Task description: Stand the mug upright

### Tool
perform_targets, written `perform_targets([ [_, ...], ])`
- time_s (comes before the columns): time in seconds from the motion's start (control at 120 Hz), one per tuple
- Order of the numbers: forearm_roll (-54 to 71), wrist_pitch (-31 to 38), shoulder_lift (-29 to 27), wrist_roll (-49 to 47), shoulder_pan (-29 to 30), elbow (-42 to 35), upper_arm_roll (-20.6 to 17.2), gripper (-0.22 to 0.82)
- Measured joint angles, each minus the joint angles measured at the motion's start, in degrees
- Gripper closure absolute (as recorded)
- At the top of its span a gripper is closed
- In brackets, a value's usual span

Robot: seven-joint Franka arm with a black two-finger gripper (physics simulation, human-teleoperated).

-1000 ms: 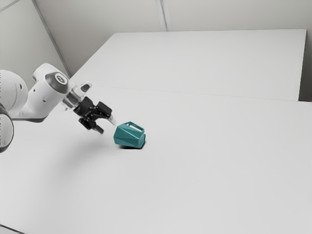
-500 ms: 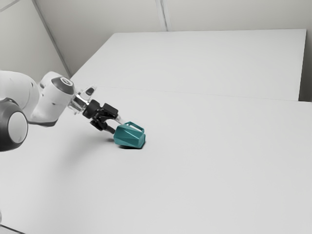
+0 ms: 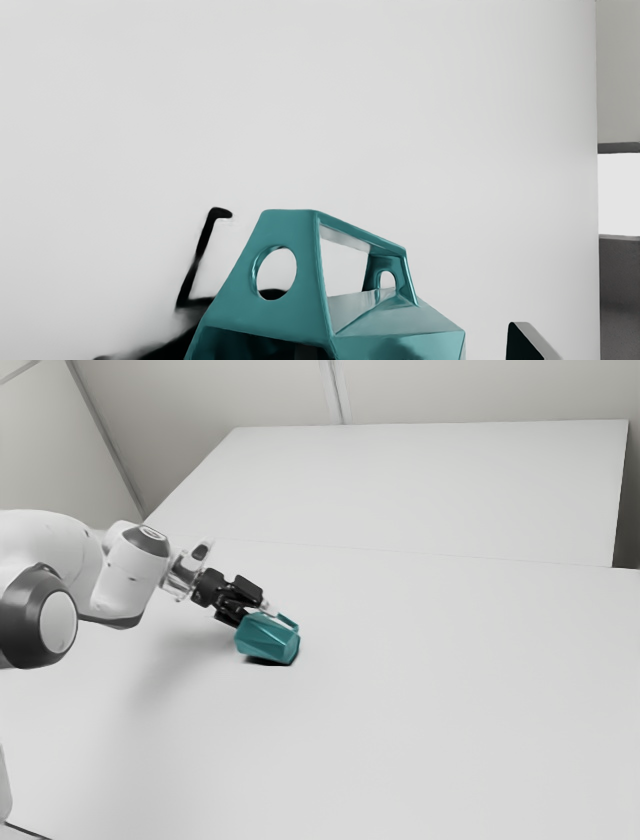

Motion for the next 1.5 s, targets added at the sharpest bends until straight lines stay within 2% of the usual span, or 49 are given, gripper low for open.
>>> perform_targets([
  [0.133,-1.5,0.0,0.1,0.9,-0.2,0.1,0.0,0.34],
  [0.325,-2.7,-0.1,0.0,1.9,-0.2,0.1,0.0,0.59],
  [0.425,-2.9,0.0,0.0,2.2,-0.3,0.1,-0.1,0.67],
  [0.808,-4.0,0.4,-0.2,3.0,-0.4,0.0,-0.5,0.71],
  [1.192,-3.6,0.3,-2.8,3.3,-0.4,-0.6,-1.0,0.79],
  [1.5,4.5,0.5,-6.9,2.4,-0.3,-0.4,-1.3,0.79],
])
